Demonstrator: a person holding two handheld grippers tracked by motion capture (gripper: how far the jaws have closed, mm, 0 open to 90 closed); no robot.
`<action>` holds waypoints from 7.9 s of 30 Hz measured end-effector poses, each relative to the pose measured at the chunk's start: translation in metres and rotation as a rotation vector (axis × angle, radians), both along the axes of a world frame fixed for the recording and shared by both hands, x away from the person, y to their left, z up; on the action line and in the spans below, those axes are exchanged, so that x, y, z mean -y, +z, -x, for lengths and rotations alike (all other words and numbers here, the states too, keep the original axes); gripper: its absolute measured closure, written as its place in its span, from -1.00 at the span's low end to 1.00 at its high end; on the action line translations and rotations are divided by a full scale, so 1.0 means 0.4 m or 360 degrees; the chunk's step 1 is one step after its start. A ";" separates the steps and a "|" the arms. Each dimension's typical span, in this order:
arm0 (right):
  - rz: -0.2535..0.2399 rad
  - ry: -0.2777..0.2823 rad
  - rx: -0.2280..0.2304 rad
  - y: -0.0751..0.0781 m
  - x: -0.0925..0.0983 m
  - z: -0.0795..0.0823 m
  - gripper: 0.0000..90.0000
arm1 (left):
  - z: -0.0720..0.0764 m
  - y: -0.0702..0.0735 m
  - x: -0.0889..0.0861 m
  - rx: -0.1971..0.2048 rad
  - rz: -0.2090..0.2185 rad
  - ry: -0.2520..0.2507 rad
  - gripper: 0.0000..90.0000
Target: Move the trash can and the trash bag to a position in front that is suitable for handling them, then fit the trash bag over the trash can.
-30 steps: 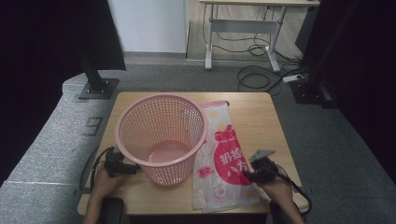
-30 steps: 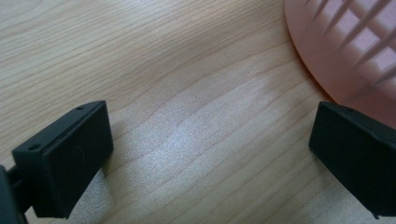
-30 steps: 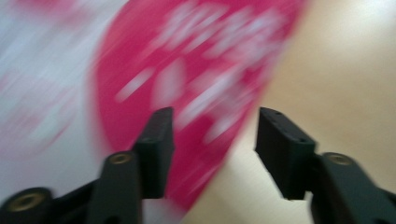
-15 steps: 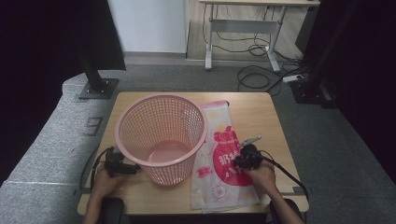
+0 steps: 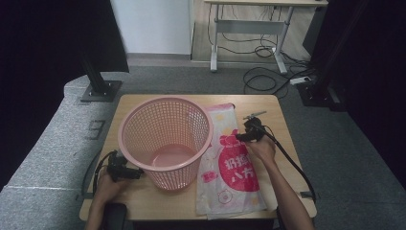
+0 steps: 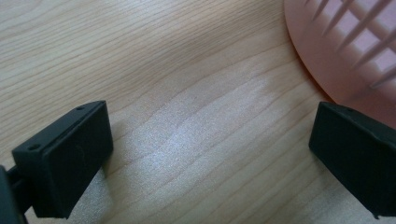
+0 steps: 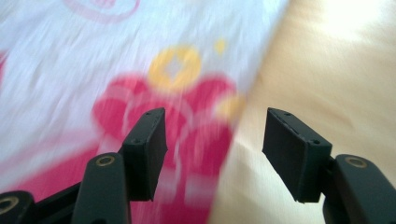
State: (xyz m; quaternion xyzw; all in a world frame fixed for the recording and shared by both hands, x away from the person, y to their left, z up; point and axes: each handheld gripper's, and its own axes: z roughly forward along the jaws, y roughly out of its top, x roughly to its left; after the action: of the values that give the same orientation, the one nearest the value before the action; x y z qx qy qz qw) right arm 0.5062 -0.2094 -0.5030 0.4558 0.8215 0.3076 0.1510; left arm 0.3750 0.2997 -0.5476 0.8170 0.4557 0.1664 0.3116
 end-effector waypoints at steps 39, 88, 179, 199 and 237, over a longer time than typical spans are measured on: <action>0.0085 -0.0454 -0.0043 -0.063 0.421 0.348 0.79 | 0.001 0.004 0.000 -0.0025 -0.0011 -0.0030 -1.00; -0.0045 0.0077 0.0320 0.049 0.128 0.294 -1.00 | -0.050 0.139 0.308 0.0246 0.0030 -0.0500 -1.00; 0.0208 0.0523 -0.0204 -0.052 0.092 0.418 0.82 | 0.010 -0.002 0.172 0.0004 -0.0006 -0.0218 -1.00; 0.0182 0.0389 -0.0221 0.018 0.139 0.361 0.93 | 0.010 -0.002 0.172 0.0004 -0.0006 -0.0220 -1.00; 0.0293 0.0051 -0.0208 0.294 0.233 0.110 0.92 | 0.009 -0.002 0.173 0.0005 -0.0008 -0.0233 -1.00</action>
State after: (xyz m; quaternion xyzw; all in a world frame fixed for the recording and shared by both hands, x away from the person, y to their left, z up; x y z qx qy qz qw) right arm 0.4620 -0.3026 -0.3853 0.4459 0.8616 0.2028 0.1332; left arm 0.3712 0.2305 -0.5484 0.8486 0.3940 0.1455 0.3216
